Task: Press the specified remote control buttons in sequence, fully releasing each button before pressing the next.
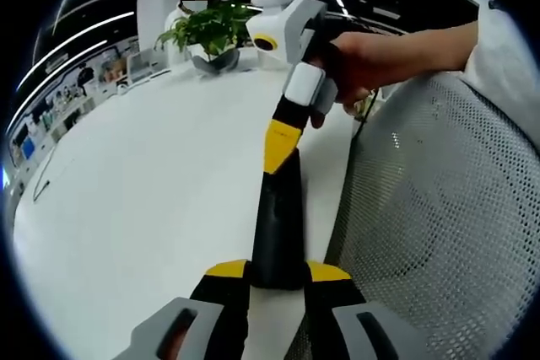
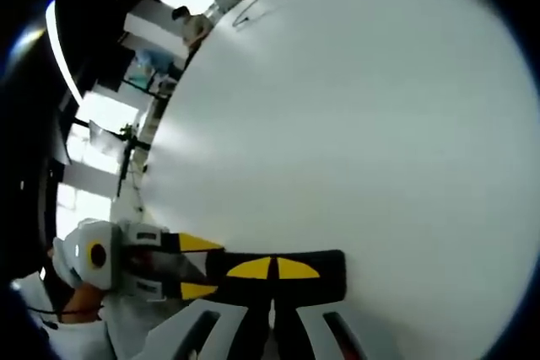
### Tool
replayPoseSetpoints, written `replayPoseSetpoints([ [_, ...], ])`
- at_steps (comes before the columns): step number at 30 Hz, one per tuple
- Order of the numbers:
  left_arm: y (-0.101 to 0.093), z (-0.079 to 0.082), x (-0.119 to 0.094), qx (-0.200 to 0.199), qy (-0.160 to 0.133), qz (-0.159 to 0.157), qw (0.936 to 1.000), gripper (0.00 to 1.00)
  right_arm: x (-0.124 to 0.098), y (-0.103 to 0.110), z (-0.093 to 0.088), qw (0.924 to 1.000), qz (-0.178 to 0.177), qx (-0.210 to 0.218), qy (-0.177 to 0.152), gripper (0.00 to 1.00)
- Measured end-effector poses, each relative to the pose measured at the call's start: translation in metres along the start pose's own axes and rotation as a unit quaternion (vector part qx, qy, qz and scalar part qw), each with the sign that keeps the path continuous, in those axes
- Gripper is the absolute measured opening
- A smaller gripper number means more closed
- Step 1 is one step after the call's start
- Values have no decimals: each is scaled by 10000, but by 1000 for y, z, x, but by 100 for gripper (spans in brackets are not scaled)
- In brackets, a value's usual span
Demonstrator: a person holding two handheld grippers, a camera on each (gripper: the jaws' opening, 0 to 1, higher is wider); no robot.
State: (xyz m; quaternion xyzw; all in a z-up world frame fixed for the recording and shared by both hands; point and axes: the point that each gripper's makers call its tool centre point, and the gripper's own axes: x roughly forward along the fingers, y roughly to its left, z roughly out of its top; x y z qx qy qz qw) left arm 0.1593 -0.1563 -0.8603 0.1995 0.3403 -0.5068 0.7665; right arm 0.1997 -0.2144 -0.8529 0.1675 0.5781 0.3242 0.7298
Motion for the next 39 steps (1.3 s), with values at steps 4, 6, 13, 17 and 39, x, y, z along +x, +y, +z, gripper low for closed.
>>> replayPoseSetpoints([
  [4,0,0,0,10,-6,3,10000,24,0,-3,0,10000,-1,74,0,0],
  [6,1,0,1,13,-5,2,10000,24,1,-3,0,10000,3,67,3,0],
  [13,0,0,1,39,-3,36,10000,24,-2,-1,0,10000,-11,69,-57,0],
  [17,1,-1,1,56,-7,50,10000,24,-1,1,1,10000,-36,-30,32,0],
  [39,0,0,1,106,6,63,9999,24,-4,9,-12,9993,48,-85,356,0],
])
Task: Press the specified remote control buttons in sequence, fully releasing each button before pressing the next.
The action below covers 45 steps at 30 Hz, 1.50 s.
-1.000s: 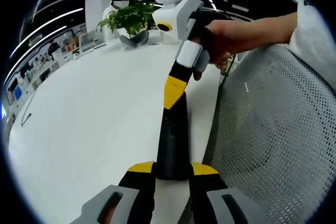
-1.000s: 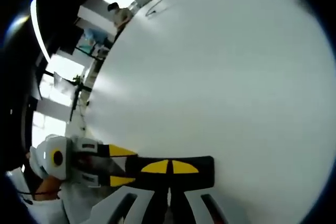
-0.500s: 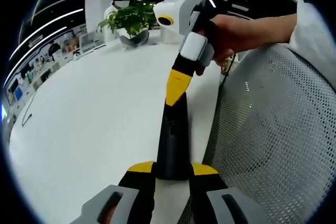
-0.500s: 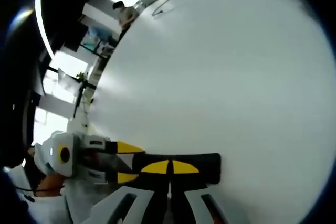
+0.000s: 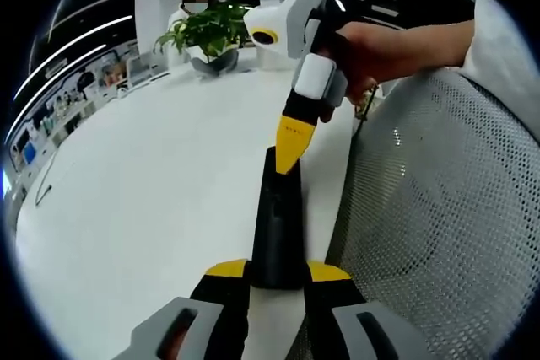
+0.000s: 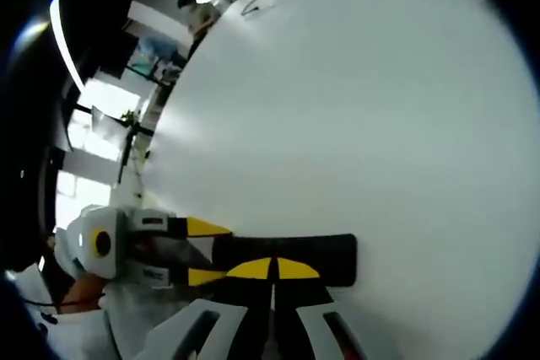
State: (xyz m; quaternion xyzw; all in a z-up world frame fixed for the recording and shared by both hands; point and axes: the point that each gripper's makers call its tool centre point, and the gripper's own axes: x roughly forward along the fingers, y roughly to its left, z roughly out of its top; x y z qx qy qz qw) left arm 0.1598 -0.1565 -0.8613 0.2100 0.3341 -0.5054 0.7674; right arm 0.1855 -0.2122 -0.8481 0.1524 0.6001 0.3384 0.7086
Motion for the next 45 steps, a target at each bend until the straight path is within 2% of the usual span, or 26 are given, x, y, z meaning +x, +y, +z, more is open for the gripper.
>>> replayPoseSetpoints([
  [13,0,0,0,-12,-5,-6,10000,24,1,-3,-2,10000,-55,-1,37,0],
  [17,0,0,0,-9,-9,-5,10000,24,1,-5,-1,9991,96,420,-16,0],
  [25,-1,0,0,9,-7,-18,10000,24,2,-7,-1,9972,121,734,5,0],
  [30,-1,0,0,6,9,1,10000,24,1,-4,-1,9977,203,649,-67,0],
  [37,0,0,0,-93,6,17,10000,24,-1,-3,-2,9980,114,614,67,0],
  [40,0,1,0,-106,5,-4,9999,24,-9,-1,4,9981,104,600,-131,0],
  [45,0,0,1,-9,63,29,10000,24,-14,-9,1,9976,-83,677,-109,0],
])
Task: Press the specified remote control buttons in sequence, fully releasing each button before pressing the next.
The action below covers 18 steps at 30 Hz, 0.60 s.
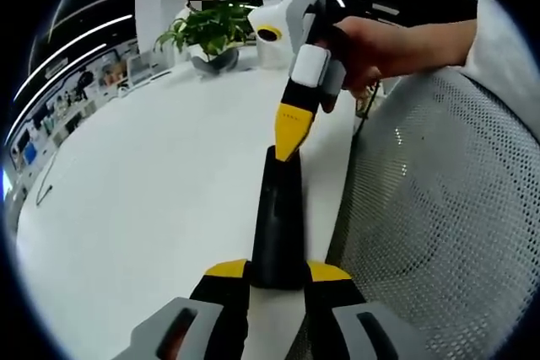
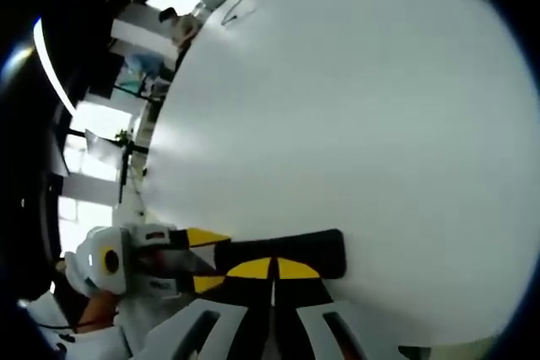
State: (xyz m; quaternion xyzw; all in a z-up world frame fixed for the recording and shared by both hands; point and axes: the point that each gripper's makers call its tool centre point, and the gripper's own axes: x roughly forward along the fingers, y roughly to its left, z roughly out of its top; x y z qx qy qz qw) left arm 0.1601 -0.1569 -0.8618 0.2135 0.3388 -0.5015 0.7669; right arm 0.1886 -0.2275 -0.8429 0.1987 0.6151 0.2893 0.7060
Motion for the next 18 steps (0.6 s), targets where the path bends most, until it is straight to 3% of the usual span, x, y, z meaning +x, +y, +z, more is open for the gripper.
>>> replayPoseSetpoints([
  [9,0,0,0,10,-4,-2,10000,24,5,-3,-10,9994,-160,-151,281,0],
  [18,0,0,0,10,-9,2,10000,24,7,-3,-10,9990,-179,-250,334,0],
])
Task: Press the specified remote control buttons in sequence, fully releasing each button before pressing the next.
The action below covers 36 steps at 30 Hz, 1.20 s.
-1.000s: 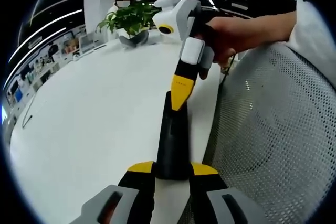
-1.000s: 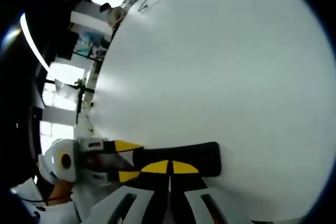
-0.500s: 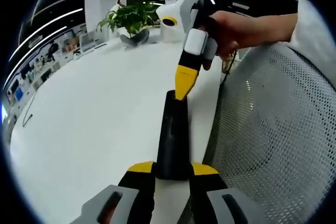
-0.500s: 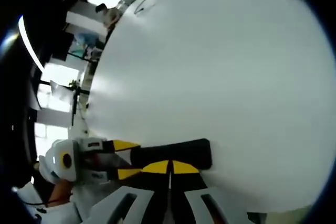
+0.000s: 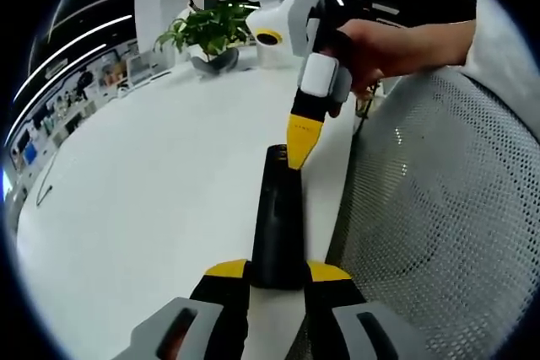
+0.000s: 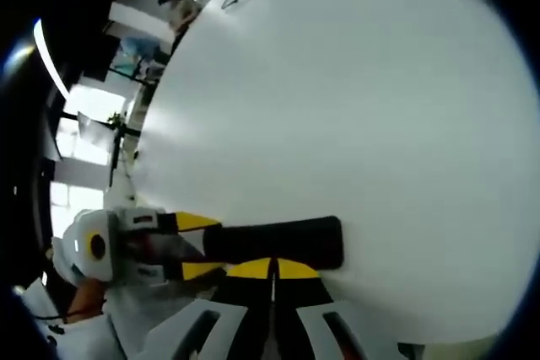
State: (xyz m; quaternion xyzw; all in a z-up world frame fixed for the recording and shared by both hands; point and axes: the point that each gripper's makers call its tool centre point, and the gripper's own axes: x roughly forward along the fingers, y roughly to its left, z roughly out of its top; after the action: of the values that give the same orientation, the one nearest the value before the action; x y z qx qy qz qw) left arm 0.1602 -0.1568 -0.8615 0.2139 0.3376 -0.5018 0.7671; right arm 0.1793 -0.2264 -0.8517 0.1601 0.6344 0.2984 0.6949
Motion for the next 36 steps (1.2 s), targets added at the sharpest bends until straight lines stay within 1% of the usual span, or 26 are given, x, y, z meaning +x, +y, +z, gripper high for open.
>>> replayPoseSetpoints([
  [2,0,0,0,-4,-2,1,10000,24,0,-2,0,10000,-62,-35,6,0],
  [8,0,0,0,-10,-7,2,10000,24,1,-2,-1,9999,-85,-97,32,0],
  [13,0,0,0,-5,-9,-1,10000,24,2,-3,-2,9994,-178,-301,54,0],
  [15,0,0,0,-6,-9,-4,10000,24,3,-4,-4,9992,-195,-319,103,0],
  [23,0,0,0,1,-17,-9,10000,24,4,-5,-3,9988,-296,-386,87,0],
  [26,0,0,0,4,-21,-9,10000,24,4,-4,-4,9979,-385,-517,83,0],
  [30,0,0,0,7,-18,-5,10000,24,2,-4,-4,9983,-273,-510,85,0],
  [33,0,0,0,8,-19,-3,10000,24,2,-3,-4,9983,-290,-484,119,0],
  [35,0,0,0,13,-19,-1,10000,24,1,-2,-3,9980,-320,-539,91,0],
  [36,0,0,0,12,-16,-1,10000,24,1,0,-1,9979,-302,-572,27,0],
])
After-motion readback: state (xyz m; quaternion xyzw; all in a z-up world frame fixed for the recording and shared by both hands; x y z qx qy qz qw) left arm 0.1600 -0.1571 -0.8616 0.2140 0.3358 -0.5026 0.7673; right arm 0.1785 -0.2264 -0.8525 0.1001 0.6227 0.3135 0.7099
